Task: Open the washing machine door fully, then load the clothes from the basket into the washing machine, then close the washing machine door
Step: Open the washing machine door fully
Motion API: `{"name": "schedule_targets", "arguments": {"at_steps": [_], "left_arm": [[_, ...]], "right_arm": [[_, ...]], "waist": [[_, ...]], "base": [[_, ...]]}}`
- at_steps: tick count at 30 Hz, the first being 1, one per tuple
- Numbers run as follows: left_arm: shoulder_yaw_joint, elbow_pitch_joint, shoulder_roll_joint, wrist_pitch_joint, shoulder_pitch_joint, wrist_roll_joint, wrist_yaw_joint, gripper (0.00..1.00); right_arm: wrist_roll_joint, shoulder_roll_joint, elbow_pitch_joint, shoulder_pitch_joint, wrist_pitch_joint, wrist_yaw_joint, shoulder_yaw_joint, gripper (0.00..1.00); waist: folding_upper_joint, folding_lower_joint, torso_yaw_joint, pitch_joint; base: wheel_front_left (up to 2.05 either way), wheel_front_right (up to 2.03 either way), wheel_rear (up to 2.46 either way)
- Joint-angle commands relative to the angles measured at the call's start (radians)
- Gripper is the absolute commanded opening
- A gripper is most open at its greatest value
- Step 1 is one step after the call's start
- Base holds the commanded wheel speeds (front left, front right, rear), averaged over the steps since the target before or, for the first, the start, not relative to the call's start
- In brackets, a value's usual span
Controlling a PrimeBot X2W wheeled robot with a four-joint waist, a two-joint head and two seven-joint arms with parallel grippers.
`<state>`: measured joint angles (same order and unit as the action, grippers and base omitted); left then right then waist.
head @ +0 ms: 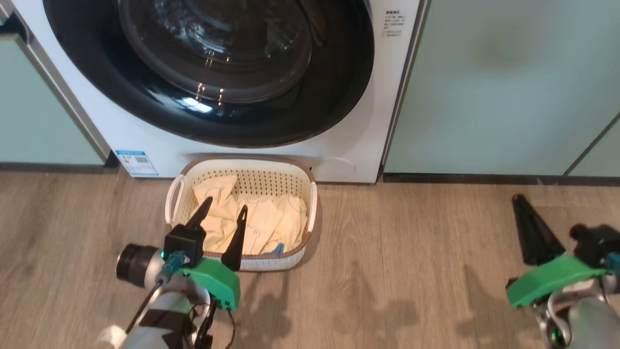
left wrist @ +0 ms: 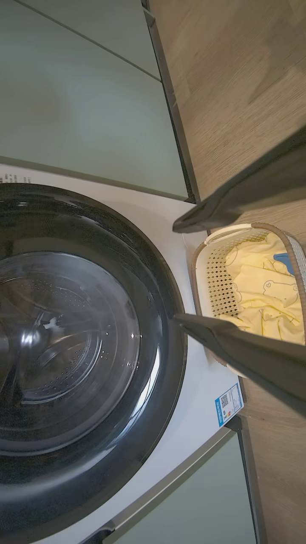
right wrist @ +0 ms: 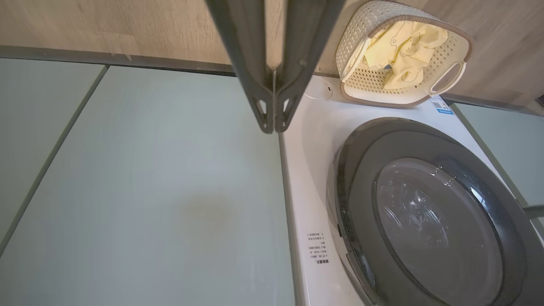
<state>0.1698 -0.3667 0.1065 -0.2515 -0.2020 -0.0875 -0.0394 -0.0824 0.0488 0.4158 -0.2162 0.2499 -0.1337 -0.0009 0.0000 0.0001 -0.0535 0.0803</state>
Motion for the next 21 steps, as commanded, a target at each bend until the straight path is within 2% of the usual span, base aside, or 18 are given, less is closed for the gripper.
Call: {"name": "schedule_targets", "arguments": {"at_steps": [1,6,11,12,16,17,18,19,20,21], "left_arm": [[-0.032,0.037,0.015,-0.010,-0.056,0.007,-0.003,1.00],[-0.029,0.049,0.018,-0.010,-0.080,0.012,0.001,1.00],[-0.020,0.053,0.015,-0.010,-0.116,0.019,0.008,1.00],[-0.020,0.053,0.015,-0.010,-0.116,0.019,0.008,1.00],[-0.015,0.056,0.016,-0.010,-0.152,0.024,0.013,1.00],[-0.012,0.058,0.015,-0.010,-0.169,0.026,0.014,1.00],[-0.011,0.060,0.015,-0.010,-0.176,0.028,0.014,1.00],[-0.010,0.061,0.014,-0.010,-0.184,0.029,0.015,1.00],[-0.010,0.061,0.014,-0.010,-0.184,0.029,0.015,1.00],[-0.005,0.065,0.011,-0.010,-0.198,0.031,0.015,1.00]], "right_arm": [[-0.026,0.001,-0.023,-0.060,0.012,0.003,0.015,0.00],[-0.139,0.001,0.009,-0.137,0.012,0.003,0.014,0.00],[-0.442,0.001,0.088,-0.242,0.007,0.003,0.044,0.00],[-0.442,0.001,0.088,-0.242,0.007,0.003,0.044,0.00],[-0.707,0.003,0.119,-0.339,-0.059,0.003,0.070,0.00],[-0.843,0.007,0.123,-0.382,-0.111,0.003,0.069,0.00],[-0.912,0.008,0.123,-0.404,-0.143,0.003,0.064,0.00],[-0.973,0.011,0.125,-0.425,-0.173,0.003,0.058,0.00],[-0.973,0.011,0.125,-0.425,-0.173,0.003,0.058,0.00],[-1.099,0.015,0.130,-0.468,-0.243,0.003,0.041,0.00]], "waist": [[0.0000,-0.0001,0.004,0.015],[0.0000,-0.0001,0.011,0.062],[0.0000,-0.0001,0.027,0.113],[0.0000,-0.0001,0.027,0.113],[0.0000,-0.0001,0.039,0.155],[0.0000,-0.0001,0.045,0.174],[0.0000,-0.0001,0.048,0.184],[0.0000,-0.0001,0.051,0.193],[0.0000,-0.0001,0.051,0.193],[0.0000,-0.0001,0.059,0.211]], "base": [[0.00,0.00,0.00],[0.00,0.00,0.00],[0.00,0.00,0.00],[0.00,0.00,0.00],[0.00,0.00,0.00],[0.00,0.00,0.00],[0.00,0.00,0.00],[0.00,0.00,0.00],[0.00,0.00,0.00],[0.00,0.00,0.00]]}}
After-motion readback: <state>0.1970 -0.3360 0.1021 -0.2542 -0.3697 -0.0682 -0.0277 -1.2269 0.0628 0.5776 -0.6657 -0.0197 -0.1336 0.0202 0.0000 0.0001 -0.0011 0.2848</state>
